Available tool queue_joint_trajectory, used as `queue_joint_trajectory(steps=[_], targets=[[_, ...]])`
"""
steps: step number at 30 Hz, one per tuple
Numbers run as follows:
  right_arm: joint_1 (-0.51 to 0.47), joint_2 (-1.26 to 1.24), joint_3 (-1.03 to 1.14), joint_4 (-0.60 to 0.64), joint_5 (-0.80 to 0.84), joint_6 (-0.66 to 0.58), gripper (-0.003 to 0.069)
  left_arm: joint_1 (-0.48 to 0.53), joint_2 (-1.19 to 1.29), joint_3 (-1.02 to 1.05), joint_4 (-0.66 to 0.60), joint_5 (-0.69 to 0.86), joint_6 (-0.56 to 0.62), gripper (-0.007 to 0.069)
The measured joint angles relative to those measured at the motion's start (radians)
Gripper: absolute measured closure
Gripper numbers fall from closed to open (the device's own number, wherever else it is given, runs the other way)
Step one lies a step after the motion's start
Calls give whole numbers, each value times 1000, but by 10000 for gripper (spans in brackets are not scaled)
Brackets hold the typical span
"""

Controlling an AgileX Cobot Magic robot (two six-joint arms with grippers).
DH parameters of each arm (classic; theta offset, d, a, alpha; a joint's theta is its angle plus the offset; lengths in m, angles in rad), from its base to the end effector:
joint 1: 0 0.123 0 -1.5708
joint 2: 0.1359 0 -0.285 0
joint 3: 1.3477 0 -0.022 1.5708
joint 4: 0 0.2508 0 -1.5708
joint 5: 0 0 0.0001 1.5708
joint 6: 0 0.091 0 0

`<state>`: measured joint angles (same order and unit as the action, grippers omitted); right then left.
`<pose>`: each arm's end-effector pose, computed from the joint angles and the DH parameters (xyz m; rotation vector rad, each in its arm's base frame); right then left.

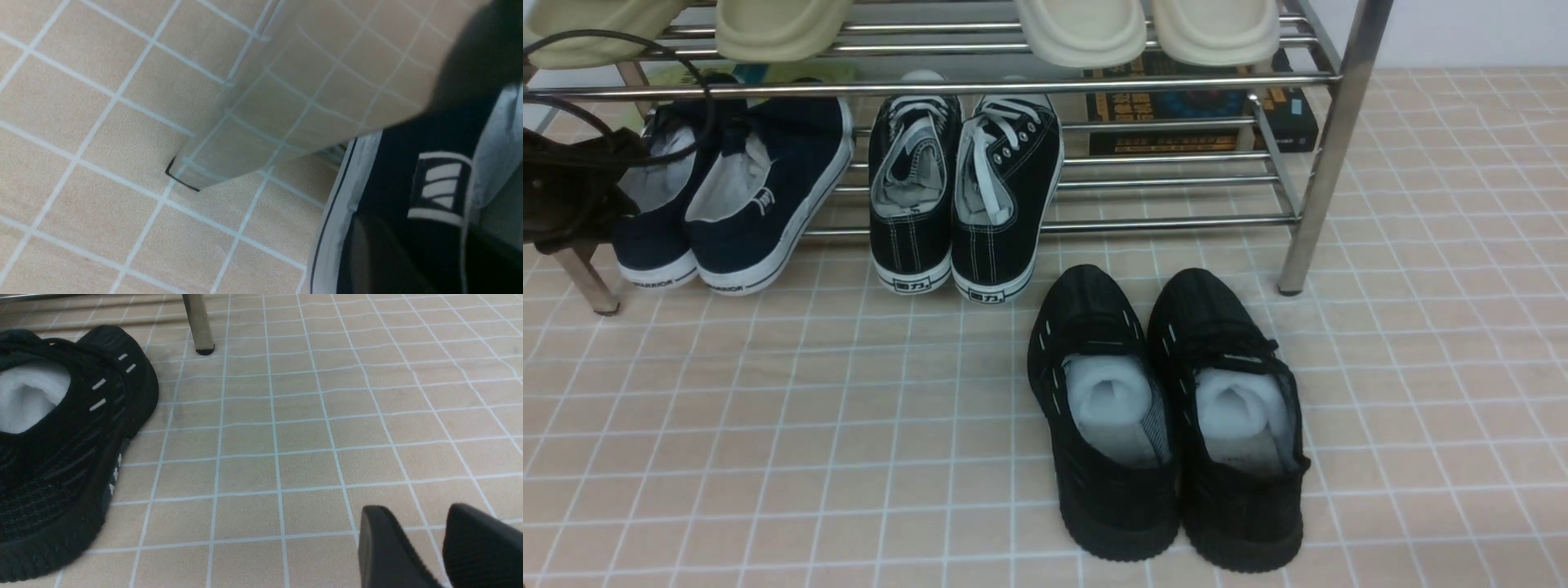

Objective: Take the shoes off the shelf from the light coffee tablecloth by hand.
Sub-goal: 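Grasp the leftmost shoe on the bottom shelf of the shoe rack with the left gripper, then set the held shoe down on the floor in front of the rack with the left gripper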

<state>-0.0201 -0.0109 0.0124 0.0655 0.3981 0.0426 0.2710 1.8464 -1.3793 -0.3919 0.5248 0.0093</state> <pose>0.0518 0.0013 0.1739 0.0984 1.8805 0.0807 0.4021 0.0936 0.2432 -0.6440 2.3510 -0.2632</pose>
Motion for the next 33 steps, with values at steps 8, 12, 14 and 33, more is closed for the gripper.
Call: queue_joint_trajectory(steps=[8, 12, 14, 33], targets=[[0, 0, 0, 0, 0, 0, 420, 2, -44, 1, 50, 97, -4, 580], [0, 0, 0, 0, 0, 0, 420, 2, -151, 4, 171, 232, -91, 580], [0, 0, 0, 0, 0, 0, 420, 2, -222, 4, 258, 288, -142, 582], [0, 0, 0, 0, 0, 0, 420, 2, -599, 145, 548, 627, -304, 582]])
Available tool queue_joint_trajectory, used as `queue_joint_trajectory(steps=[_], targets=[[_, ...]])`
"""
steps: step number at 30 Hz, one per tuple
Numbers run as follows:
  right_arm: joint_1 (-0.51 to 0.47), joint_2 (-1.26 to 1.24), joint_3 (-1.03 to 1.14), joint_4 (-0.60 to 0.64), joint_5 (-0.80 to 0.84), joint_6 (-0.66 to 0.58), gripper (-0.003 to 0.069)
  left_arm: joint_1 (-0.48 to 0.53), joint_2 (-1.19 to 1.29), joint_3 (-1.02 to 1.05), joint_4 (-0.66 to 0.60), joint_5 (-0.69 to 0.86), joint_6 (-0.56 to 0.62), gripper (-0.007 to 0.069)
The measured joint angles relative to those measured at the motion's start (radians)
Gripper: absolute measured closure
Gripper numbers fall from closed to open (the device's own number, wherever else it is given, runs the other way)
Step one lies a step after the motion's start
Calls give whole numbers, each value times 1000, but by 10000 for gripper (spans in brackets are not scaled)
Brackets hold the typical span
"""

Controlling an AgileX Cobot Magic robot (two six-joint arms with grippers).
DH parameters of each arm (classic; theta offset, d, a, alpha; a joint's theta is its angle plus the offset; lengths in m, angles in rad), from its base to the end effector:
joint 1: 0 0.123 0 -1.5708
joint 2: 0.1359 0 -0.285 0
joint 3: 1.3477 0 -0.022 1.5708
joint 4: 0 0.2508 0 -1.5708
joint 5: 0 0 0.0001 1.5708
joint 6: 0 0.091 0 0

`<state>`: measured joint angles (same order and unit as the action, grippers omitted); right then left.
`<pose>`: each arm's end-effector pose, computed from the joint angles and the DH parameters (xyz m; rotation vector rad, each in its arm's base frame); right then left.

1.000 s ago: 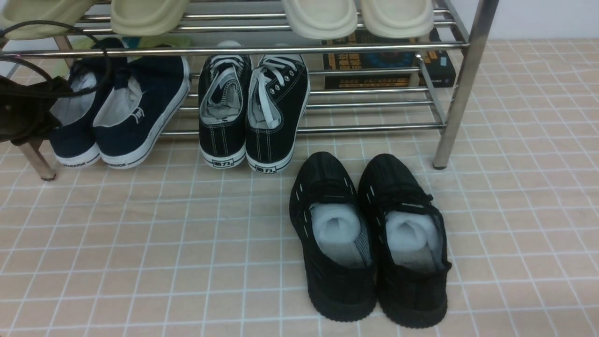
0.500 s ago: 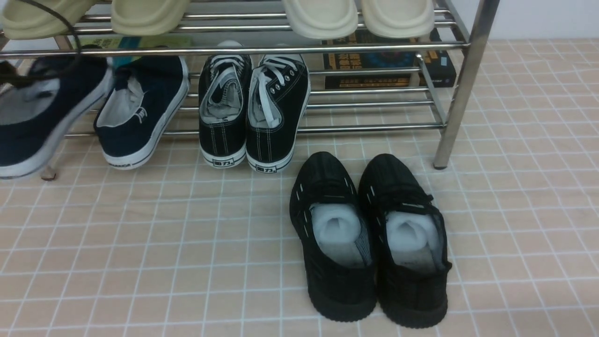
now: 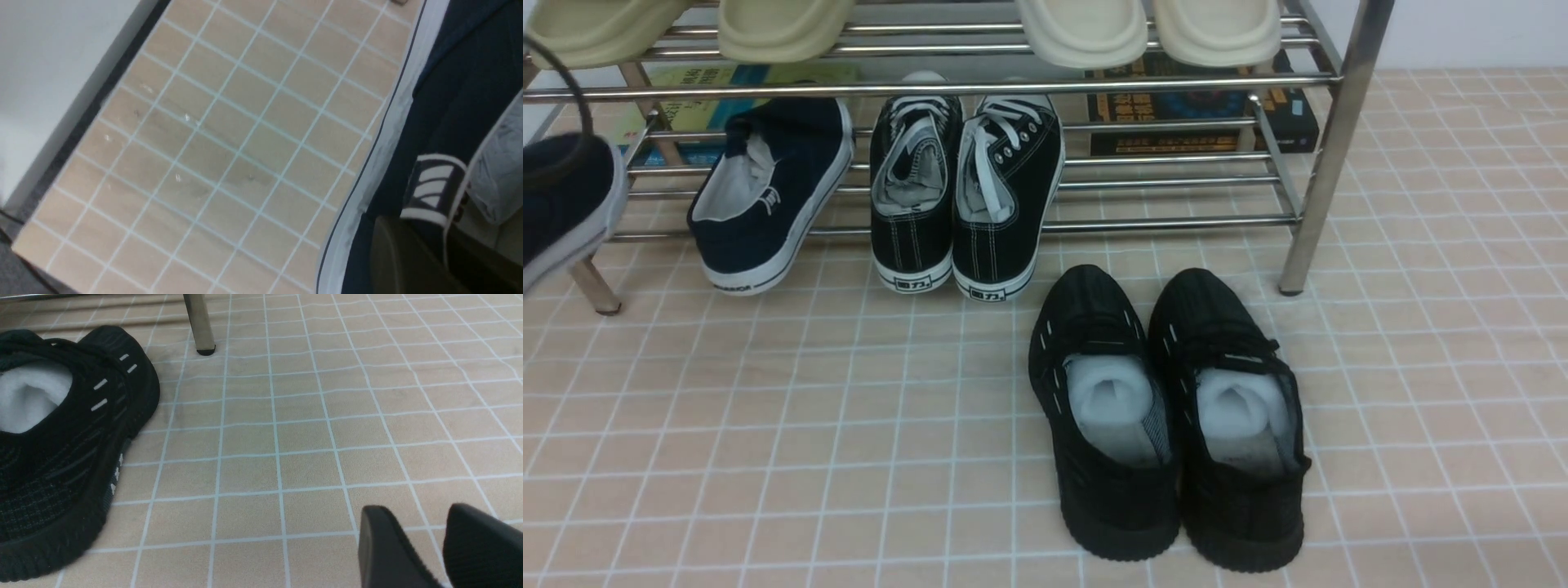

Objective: Take the shoes off the shelf from the light coffee tablecloth by hand.
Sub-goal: 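Set the held shoe down on the floor in front of the rack with the left gripper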

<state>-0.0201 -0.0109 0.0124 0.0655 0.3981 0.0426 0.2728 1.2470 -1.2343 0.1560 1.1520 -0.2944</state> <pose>0.0518 0.0013 0.1739 0.0984 1.8805 0.0807 0.2259 0.0766 0.3644 -0.7038 2.5449 0.2024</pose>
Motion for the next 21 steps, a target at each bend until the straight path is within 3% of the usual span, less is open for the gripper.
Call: queue_joint_trajectory(steps=[10, 16, 21], targets=[[0, 0, 0, 0, 0, 0, 420, 0, -24, 347, -11, -302, -95, 582], [0, 0, 0, 0, -1, 0, 420, 0, -24, 452, -8, -479, -145, 582], [0, 0, 0, 0, -1, 0, 420, 0, 4, 486, -8, -539, -154, 581]])
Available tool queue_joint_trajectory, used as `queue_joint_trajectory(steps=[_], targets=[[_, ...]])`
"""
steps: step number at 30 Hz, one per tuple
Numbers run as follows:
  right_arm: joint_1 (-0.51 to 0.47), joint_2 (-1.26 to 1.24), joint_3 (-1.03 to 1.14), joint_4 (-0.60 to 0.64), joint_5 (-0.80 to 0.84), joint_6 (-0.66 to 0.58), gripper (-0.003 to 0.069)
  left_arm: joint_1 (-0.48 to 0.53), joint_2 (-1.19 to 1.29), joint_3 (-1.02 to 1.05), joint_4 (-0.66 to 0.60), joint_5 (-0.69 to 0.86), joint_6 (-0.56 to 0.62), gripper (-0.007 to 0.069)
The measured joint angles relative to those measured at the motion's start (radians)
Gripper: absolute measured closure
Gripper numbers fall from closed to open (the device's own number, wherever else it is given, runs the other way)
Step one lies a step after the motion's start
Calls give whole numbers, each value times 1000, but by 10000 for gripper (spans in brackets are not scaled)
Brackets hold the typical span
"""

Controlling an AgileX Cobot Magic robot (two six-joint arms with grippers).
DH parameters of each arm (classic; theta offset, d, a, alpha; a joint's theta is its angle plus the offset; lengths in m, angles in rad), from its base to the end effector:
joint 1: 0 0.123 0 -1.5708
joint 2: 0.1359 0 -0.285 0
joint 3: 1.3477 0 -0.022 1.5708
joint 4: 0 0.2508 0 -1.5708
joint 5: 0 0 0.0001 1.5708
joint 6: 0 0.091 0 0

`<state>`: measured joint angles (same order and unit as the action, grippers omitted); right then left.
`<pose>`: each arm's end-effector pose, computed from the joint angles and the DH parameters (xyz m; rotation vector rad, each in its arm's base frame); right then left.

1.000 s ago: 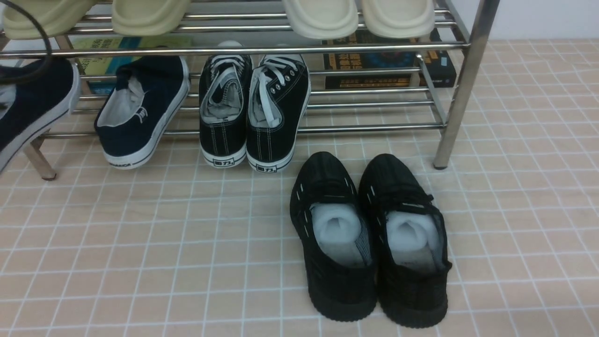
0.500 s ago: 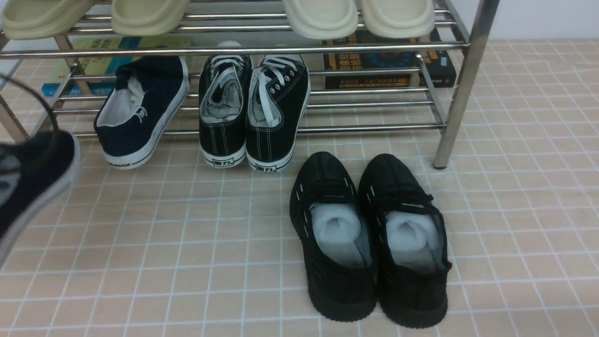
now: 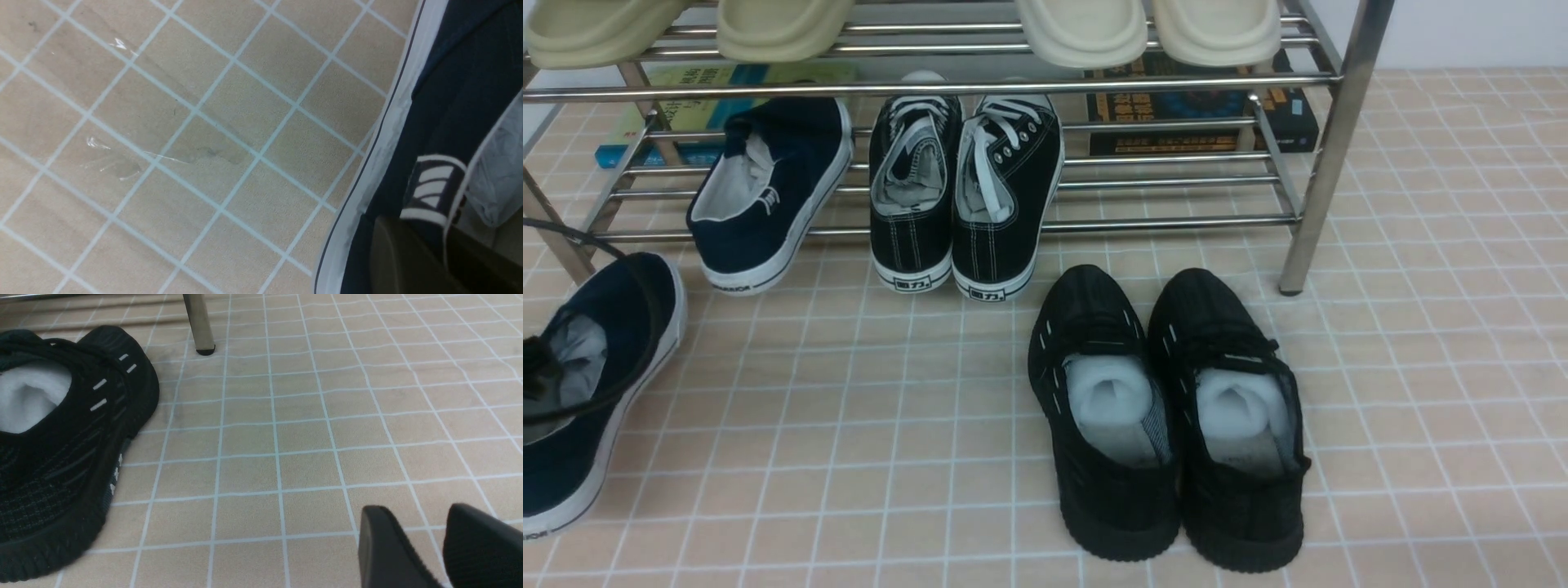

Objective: Take the shoes off the shelf from the light coffee tablecloth by hand.
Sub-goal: 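Set the held shoe down on the floor in front of the rack with the left gripper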

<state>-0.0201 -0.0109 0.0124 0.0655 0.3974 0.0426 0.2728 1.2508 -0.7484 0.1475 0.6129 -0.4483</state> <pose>0.0518 0.0013 0.1740 0.0984 1.8798 0.0807 0.2226 0.0703 0.2447 -0.7952 2.4656 0.0898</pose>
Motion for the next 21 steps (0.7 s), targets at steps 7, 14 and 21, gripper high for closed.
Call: queue_joint_trajectory(steps=[7, 14, 21], targets=[[0, 0, 0, 0, 0, 0, 420, 0, 93, 1, 1, -12, 0, 568], [0, 0, 0, 0, 0, 0, 420, 0, 126, 1, 5, -26, 0, 456], [0, 0, 0, 0, 0, 0, 420, 0, 126, -79, 85, 24, -4, 283]])
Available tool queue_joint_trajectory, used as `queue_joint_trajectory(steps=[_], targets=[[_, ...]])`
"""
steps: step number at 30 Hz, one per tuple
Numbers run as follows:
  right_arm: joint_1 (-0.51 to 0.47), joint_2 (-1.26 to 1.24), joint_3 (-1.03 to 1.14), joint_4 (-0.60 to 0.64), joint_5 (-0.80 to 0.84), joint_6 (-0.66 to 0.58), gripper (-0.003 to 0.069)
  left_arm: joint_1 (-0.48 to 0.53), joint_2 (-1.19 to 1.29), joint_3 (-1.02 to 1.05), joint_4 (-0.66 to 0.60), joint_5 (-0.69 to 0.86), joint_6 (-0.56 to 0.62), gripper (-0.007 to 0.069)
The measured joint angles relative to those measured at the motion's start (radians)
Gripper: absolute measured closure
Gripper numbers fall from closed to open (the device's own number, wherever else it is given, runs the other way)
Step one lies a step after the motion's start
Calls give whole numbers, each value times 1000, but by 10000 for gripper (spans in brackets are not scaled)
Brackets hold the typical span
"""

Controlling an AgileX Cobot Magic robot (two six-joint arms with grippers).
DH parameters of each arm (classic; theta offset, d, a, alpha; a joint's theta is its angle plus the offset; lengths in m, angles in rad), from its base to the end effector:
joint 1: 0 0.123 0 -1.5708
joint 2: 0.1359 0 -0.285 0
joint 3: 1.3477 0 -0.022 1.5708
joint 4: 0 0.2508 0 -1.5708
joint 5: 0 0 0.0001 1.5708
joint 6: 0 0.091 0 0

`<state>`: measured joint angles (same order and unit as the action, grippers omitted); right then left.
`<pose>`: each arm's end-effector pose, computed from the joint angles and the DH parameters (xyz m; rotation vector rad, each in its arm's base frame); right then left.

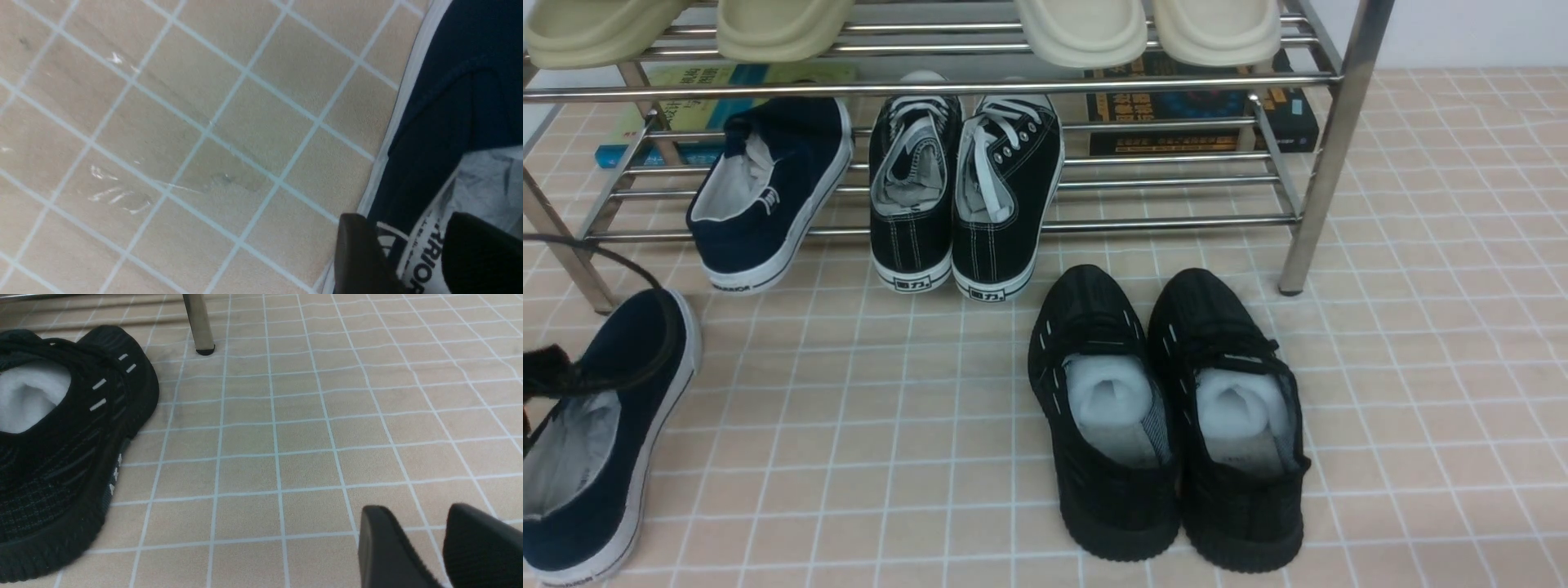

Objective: Take the shoes off the shelf from the light coffee tablecloth by hand.
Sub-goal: 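Set the held shoe down on the floor in front of the rack with the left gripper, then grasp the leftmost shoe on the bottom shelf of the shoe rack with the left gripper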

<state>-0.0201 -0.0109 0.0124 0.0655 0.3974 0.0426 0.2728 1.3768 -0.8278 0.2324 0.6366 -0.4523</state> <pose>0.0518 0.0013 0.1740 0.0984 1.8798 0.0807 0.2468 0.0820 0.2357 -0.7469 2.5442 0.1851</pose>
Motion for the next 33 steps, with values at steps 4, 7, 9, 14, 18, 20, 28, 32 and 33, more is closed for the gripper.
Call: queue_joint_trajectory(steps=[4, 7, 9, 14, 18, 20, 28, 32, 33], targets=[[0, 0, 0, 0, 0, 0, 420, 0, 0, -106, 1, 116, 0, 264], [0, 0, 0, 0, 0, 0, 420, 0, 0, -185, -23, 196, 13, 295], [0, 0, 0, 0, 0, 0, 420, 0, 0, -257, -65, 260, 47, 382], [0, 0, 0, 0, 0, 0, 420, 0, 3, -336, -170, 297, 175, 596], [0, 0, 0, 0, 0, 0, 420, 0, 43, -407, -275, 330, 280, 623], [0, 0, 0, 0, 0, 0, 420, 0, 61, -427, -315, 340, 306, 623], [0, 0, 0, 0, 0, 0, 420, 0, 215, -573, -559, 361, 417, 568], [0, 0, 0, 0, 0, 0, 420, 0, 264, -619, -594, 361, 435, 485], [0, 0, 0, 0, 0, 0, 420, -5, 284, -635, -596, 360, 437, 433]])
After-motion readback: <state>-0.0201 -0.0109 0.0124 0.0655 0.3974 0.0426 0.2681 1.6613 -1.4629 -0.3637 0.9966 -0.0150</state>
